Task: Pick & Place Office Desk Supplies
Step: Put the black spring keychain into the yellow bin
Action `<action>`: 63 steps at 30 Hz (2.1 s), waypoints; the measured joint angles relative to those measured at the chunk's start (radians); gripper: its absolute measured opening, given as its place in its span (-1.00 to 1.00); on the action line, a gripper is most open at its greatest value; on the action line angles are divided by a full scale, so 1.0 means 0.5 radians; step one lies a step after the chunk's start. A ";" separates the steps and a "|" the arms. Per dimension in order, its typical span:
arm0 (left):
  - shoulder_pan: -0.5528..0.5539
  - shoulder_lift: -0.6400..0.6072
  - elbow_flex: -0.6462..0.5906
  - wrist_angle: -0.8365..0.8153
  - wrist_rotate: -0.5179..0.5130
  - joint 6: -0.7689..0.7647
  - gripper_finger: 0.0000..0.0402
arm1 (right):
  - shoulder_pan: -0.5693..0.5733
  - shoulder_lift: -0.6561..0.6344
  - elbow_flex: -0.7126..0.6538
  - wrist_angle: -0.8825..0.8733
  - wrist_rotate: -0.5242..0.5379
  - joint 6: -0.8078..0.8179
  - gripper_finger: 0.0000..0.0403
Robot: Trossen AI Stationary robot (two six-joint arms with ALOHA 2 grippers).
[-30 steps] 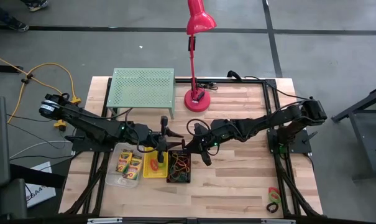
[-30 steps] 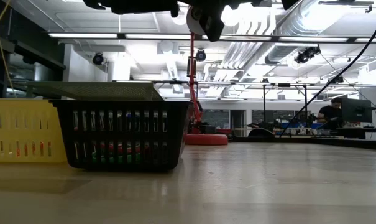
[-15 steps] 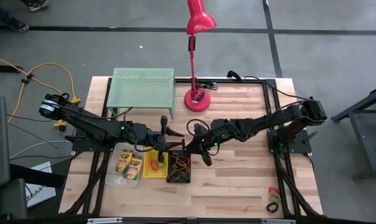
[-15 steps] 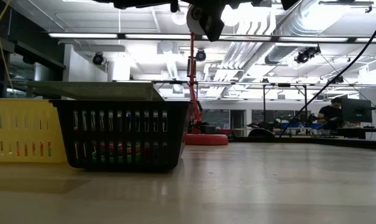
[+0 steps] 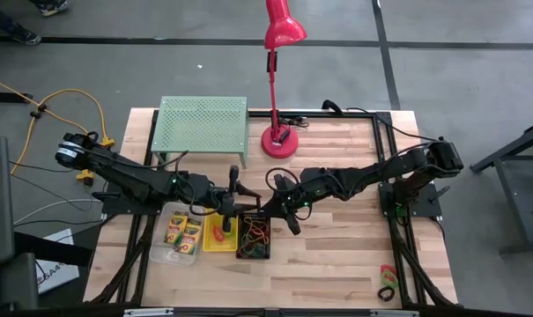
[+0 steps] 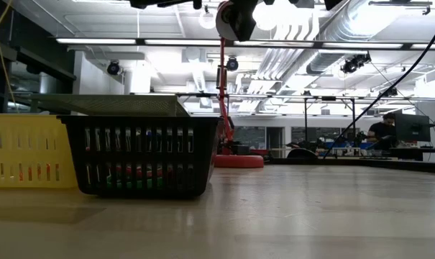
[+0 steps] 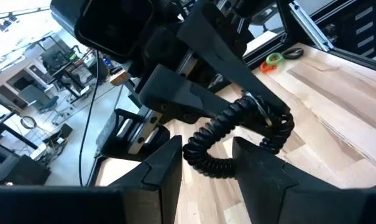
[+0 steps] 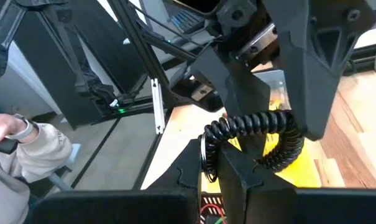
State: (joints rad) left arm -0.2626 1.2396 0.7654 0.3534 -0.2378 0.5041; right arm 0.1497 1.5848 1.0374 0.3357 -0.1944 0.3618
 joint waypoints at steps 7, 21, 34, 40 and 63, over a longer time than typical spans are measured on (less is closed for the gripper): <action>0.050 0.000 0.000 0.005 -0.001 -0.007 -0.33 | 0.000 0.000 0.000 -0.003 0.001 0.000 -0.89; 0.076 0.000 0.000 0.005 0.008 -0.001 -0.54 | -0.002 0.000 0.000 -0.003 0.002 -0.001 -0.89; 0.076 0.000 0.000 0.006 0.088 0.001 -0.80 | -0.001 0.000 0.000 -0.003 0.012 -0.001 -0.89; 0.076 0.000 0.000 0.006 0.088 0.002 -0.81 | -0.001 0.000 0.000 -0.003 0.016 -0.001 -0.89; 0.073 0.000 0.000 -0.054 0.090 -0.009 -0.82 | 0.000 0.000 0.000 -0.082 0.008 0.060 -0.46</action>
State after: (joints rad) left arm -0.2262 1.2396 0.7654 0.3265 -0.1928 0.4995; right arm 0.1497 1.5848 1.0374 0.2946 -0.1906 0.3920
